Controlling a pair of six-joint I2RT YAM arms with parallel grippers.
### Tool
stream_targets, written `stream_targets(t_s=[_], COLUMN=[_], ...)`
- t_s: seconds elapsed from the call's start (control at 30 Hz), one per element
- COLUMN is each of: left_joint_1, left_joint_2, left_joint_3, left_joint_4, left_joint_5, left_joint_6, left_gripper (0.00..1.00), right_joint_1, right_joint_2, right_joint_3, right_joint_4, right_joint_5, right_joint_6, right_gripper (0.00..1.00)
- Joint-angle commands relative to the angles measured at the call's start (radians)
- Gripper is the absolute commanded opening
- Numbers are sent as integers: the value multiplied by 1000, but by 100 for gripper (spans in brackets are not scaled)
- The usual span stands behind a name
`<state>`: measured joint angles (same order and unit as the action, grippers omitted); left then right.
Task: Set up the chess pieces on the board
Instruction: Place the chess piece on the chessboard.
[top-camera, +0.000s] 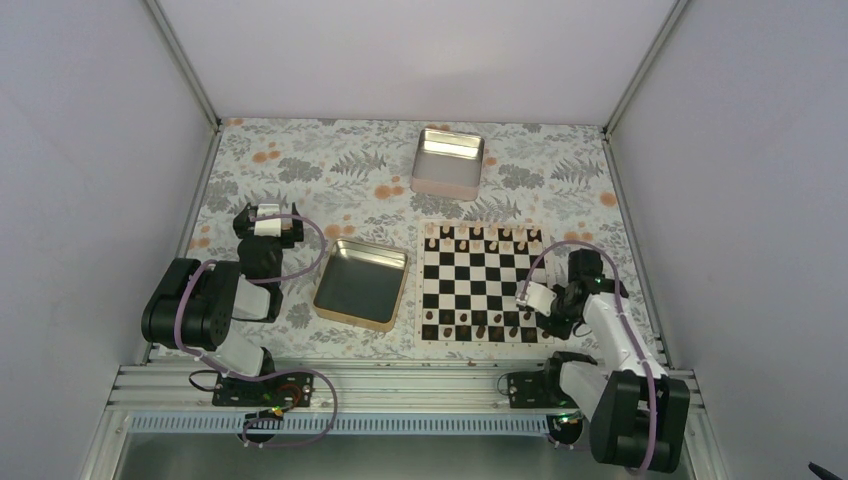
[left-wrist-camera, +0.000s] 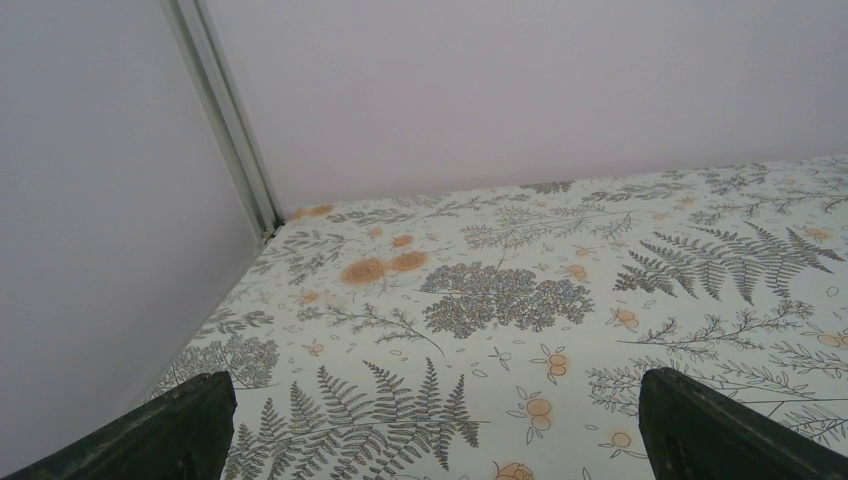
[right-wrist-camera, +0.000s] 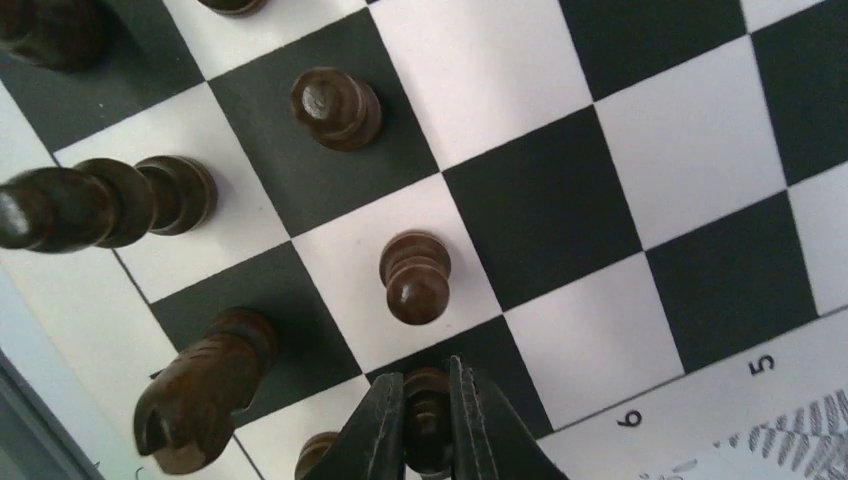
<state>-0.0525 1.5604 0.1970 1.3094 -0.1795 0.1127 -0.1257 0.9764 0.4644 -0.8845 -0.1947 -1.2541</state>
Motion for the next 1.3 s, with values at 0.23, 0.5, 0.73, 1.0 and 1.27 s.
stream_targets(t_s=[0.23,0.5,0.73,1.0,1.27], left_joint_1=[0,0,0,0,-1], left_joint_2=[5,4,5,5,5], left_joint_3=[1,1,1,1,2], left_joint_4=[47,47,46,47,45], left_joint_5=[12,13,14,15,14], left_joint_6=[-4,-5,-5,-4,-4], left_gripper=[100,100,100,100,100], right_joint_1=[-9,-33,-49,-60,-69], right_joint_2=[62,49,83,100,118], right_joint_3=[-8,-12,0,15,34], right_joint_4=[64,99,109,106,109], right_joint_5=[-35,-8,-8,-14,-15], right_joint_6=[-45,-52,-59,-68,-72], right_gripper=[10,10,10,10,28])
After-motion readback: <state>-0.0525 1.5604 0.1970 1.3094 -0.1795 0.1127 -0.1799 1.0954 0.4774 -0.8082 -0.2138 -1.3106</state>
